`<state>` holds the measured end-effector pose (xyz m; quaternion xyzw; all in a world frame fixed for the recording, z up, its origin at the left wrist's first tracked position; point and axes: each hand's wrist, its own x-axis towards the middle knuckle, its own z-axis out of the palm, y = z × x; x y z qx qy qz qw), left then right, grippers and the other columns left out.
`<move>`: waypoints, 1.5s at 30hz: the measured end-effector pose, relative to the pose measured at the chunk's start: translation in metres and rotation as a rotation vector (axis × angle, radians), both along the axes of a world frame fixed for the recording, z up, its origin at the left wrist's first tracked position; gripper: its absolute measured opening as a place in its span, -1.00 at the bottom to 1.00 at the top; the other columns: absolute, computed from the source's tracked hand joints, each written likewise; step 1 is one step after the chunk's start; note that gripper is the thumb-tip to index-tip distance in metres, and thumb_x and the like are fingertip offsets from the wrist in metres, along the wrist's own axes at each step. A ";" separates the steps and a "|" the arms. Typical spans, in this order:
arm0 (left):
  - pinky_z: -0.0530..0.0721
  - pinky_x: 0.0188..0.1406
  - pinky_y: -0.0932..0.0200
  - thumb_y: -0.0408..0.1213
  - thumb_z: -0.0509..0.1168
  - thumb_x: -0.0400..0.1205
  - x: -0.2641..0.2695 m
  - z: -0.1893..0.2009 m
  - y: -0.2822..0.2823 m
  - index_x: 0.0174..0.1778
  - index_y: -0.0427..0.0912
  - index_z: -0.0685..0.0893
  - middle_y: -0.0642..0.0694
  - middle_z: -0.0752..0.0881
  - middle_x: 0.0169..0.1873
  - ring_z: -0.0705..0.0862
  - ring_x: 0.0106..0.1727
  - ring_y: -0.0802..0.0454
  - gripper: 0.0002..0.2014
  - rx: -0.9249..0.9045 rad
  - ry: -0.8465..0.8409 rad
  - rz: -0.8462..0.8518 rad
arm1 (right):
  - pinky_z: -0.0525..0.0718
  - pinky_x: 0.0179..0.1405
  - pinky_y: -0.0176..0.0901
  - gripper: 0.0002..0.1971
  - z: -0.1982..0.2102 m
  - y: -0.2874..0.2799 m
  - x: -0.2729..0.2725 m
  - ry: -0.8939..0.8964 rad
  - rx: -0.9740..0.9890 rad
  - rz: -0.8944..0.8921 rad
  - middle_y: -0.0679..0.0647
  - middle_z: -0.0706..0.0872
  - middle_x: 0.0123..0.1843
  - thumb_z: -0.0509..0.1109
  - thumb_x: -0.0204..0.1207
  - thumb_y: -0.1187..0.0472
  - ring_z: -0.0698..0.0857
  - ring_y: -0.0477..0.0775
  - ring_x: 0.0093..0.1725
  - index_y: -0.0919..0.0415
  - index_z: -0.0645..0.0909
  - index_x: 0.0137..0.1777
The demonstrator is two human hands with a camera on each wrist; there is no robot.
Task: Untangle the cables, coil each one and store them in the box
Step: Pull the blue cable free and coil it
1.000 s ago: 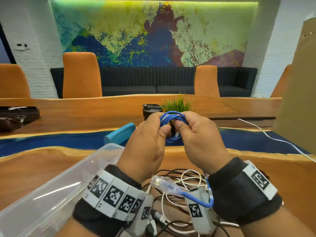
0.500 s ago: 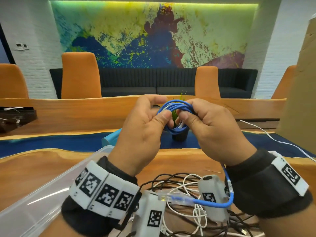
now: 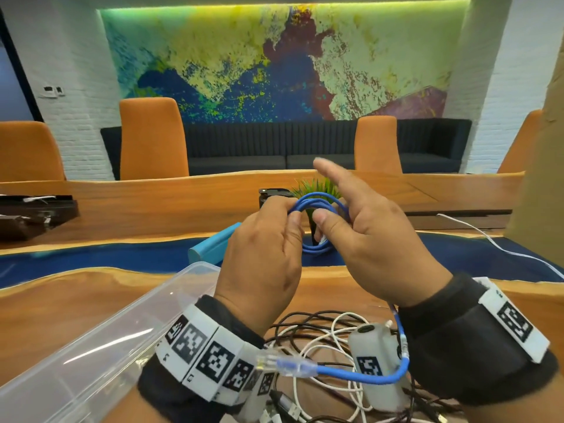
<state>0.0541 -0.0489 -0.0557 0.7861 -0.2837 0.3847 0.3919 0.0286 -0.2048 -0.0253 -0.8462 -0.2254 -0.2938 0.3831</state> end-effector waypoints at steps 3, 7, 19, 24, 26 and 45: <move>0.67 -0.17 -0.02 -0.14 0.10 0.74 -0.002 0.003 -0.001 0.15 -0.10 0.60 0.13 0.65 -0.21 0.64 -0.18 0.13 -0.78 -0.069 0.064 -0.074 | 0.70 0.10 -0.02 -0.44 -0.002 -0.001 0.001 -0.056 -0.088 -0.020 0.01 0.73 0.12 0.25 0.68 0.14 0.70 0.00 0.07 -0.25 0.25 0.63; 0.61 -0.22 0.22 -0.21 0.12 0.74 -0.002 0.009 0.003 0.15 -0.14 0.62 0.10 0.64 -0.27 0.64 -0.22 0.10 -0.80 -0.142 0.046 -0.141 | 0.67 0.21 -0.06 -0.57 -0.007 0.000 0.007 -0.172 -0.066 -0.075 -0.07 0.73 0.16 0.23 0.65 0.07 0.66 -0.13 0.17 0.05 0.54 0.51; 0.74 -0.05 0.09 -0.38 0.18 0.74 -0.013 0.024 0.000 0.20 -0.24 0.67 -0.13 0.75 -0.27 0.73 -0.21 0.06 -0.79 -0.612 0.613 -0.656 | 0.48 -0.57 -0.54 -0.75 0.007 -0.003 -0.003 0.196 0.649 0.404 0.25 0.63 -0.31 0.24 0.64 0.44 0.59 -0.23 -0.55 0.48 0.66 0.21; 0.56 -0.12 0.02 -0.24 0.06 0.80 -0.017 0.028 -0.001 0.31 -0.26 0.62 -0.03 0.58 -0.35 0.60 -0.30 0.08 -0.70 -0.742 0.949 -0.854 | 0.67 -0.25 -0.28 -0.79 0.002 -0.002 0.003 0.069 0.479 0.268 0.27 0.71 -0.25 0.29 0.64 0.38 0.66 -0.03 -0.26 0.22 0.75 0.10; 0.53 -0.17 0.05 -0.25 0.06 0.81 -0.016 0.025 -0.005 0.28 -0.27 0.61 -0.03 0.57 -0.37 0.58 -0.31 0.08 -0.71 -0.680 0.852 -0.704 | 0.70 -0.19 -0.24 -0.79 0.001 0.000 0.003 0.026 0.409 0.225 0.26 0.75 -0.22 0.30 0.65 0.38 0.68 -0.02 -0.24 0.17 0.75 0.09; 0.43 -0.35 0.17 -0.24 0.05 0.84 0.021 0.052 0.082 -0.02 -0.11 0.55 0.13 0.51 -0.49 0.50 -0.42 0.17 -0.79 -0.764 0.386 -0.309 | 0.60 -0.12 -0.31 -0.81 -0.017 -0.031 0.023 0.067 -0.057 -0.141 -0.09 0.73 -0.29 0.35 0.64 0.25 0.67 -0.14 -0.13 -0.06 0.74 -0.03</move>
